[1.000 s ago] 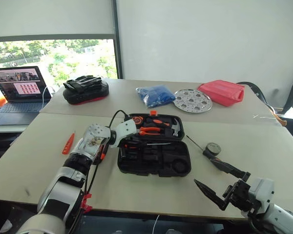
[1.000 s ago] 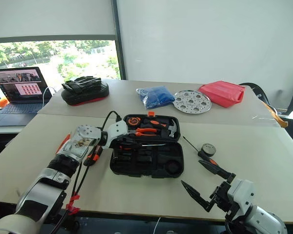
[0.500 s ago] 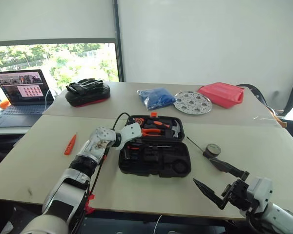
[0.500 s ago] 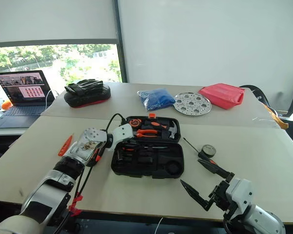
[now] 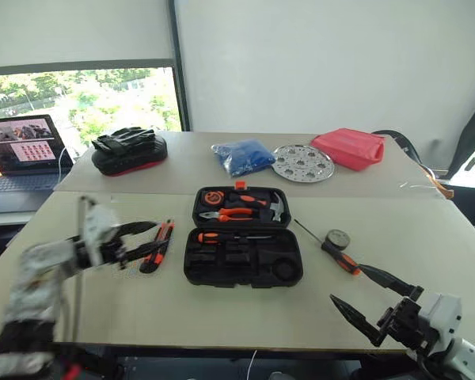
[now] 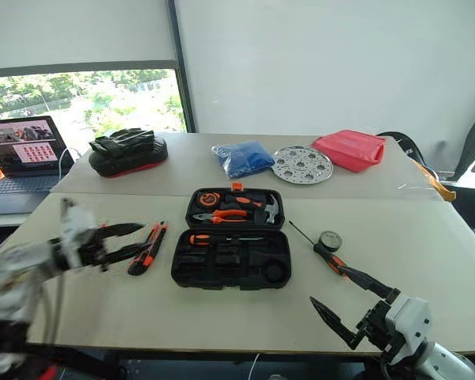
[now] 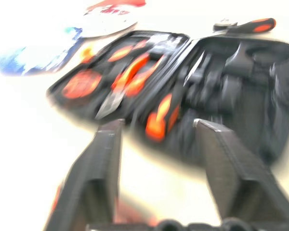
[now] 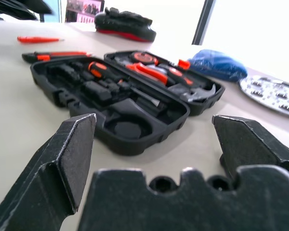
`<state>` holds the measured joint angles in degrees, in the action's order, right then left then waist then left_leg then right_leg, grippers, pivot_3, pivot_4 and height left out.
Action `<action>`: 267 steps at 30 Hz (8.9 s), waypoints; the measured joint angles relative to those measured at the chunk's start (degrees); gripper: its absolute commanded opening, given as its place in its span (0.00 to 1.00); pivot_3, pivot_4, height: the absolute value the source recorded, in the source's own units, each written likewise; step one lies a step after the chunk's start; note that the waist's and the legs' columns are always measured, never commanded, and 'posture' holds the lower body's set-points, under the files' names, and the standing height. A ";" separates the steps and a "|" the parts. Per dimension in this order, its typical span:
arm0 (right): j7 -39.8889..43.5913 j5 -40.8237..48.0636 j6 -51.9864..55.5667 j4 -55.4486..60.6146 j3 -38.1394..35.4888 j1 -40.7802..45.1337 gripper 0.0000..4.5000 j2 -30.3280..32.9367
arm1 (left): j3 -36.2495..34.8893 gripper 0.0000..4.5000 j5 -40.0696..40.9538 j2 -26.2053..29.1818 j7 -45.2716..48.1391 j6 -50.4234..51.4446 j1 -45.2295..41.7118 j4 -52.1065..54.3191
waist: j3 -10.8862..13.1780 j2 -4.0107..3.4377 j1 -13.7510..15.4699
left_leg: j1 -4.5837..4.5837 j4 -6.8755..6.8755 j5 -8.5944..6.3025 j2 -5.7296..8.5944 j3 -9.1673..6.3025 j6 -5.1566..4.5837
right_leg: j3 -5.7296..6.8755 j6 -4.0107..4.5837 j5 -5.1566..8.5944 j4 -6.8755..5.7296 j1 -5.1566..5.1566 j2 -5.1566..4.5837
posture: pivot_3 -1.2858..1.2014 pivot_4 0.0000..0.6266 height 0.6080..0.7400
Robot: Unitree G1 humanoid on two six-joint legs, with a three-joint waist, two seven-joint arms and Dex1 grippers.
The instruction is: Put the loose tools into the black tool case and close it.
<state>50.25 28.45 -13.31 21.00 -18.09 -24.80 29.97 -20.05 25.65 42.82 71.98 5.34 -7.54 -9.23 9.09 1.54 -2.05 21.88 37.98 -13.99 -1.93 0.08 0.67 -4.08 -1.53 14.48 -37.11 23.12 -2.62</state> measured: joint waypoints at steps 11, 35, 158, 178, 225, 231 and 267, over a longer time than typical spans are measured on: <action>-0.71 -0.35 1.54 -4.51 -5.43 -3.66 1.00 1.53 | -9.42 0.98 4.12 -0.28 -0.67 0.44 21.99 12.30 | 0.01 0.29 1.42 | -0.20 0.00 0.09 -0.18 0.14 0.08 | -0.03 0.08 0.45 0.03 -0.12 -0.01 | 0.52 0.24 1.00; 3.21 -9.76 51.00 -35.15 19.61 49.22 1.00 19.81 | 2.96 0.98 7.70 -2.24 -6.30 5.21 16.78 24.78 | 0.05 0.21 -0.12 | 0.13 -0.10 0.02 0.00 0.11 -0.03 | 0.00 0.14 0.13 0.07 0.16 0.15 | 0.52 0.24 1.00; 28.45 -31.75 30.94 -55.73 42.27 82.63 0.01 -5.63 | 5.06 1.00 5.94 -3.75 -13.15 3.06 18.02 24.77 | 0.30 -0.02 -1.18 | 0.42 0.03 0.15 -0.04 0.11 0.08 | 0.06 0.38 -0.24 -0.57 0.96 0.17 | 0.52 0.24 1.00; 24.55 -10.27 29.79 -23.29 15.02 53.45 0.14 -0.16 | -9.62 1.00 8.70 -4.70 -15.36 3.43 29.08 23.44 | 0.31 0.00 -0.15 | 0.91 -0.10 0.08 -0.06 0.03 0.05 | 0.16 0.29 -0.18 -0.07 1.14 0.08 | 0.52 0.24 1.00; 21.67 4.98 12.30 -13.02 10.79 34.88 1.00 0.60 | 12.32 0.46 -5.31 5.02 -45.18 52.17 -35.62 -25.81 | 0.46 0.38 0.22 | 0.72 0.12 0.07 0.11 -0.04 0.25 | 0.10 0.20 -0.08 -0.59 1.08 0.15 | 0.52 0.24 1.00; 21.23 4.89 12.29 -12.10 10.72 32.29 1.00 1.15 | 11.28 0.10 -6.03 3.94 -43.74 50.55 -35.29 -26.24 | 0.45 0.38 0.89 | 0.74 0.23 0.07 0.12 -0.04 0.25 | 0.10 0.20 -0.08 -0.61 1.07 0.13 | 0.52 0.24 1.00; 10.94 4.91 13.42 1.59 4.92 16.30 1.00 5.72 | 43.85 0.10 -28.57 -10.51 7.56 -1.78 -45.42 -23.25 | 0.54 0.44 0.21 | 1.05 0.92 0.05 0.11 -0.11 0.08 | 0.03 0.02 -0.09 -0.75 1.00 0.29 | 0.52 0.24 1.00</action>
<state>61.19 33.36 0.11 22.59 -13.17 -8.50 35.69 23.80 -2.92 32.31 79.54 3.56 -52.96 -32.49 9.63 1.97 -1.84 22.93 38.90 -13.94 -1.82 -0.02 0.75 -4.05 -1.51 14.39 -37.86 24.12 -2.32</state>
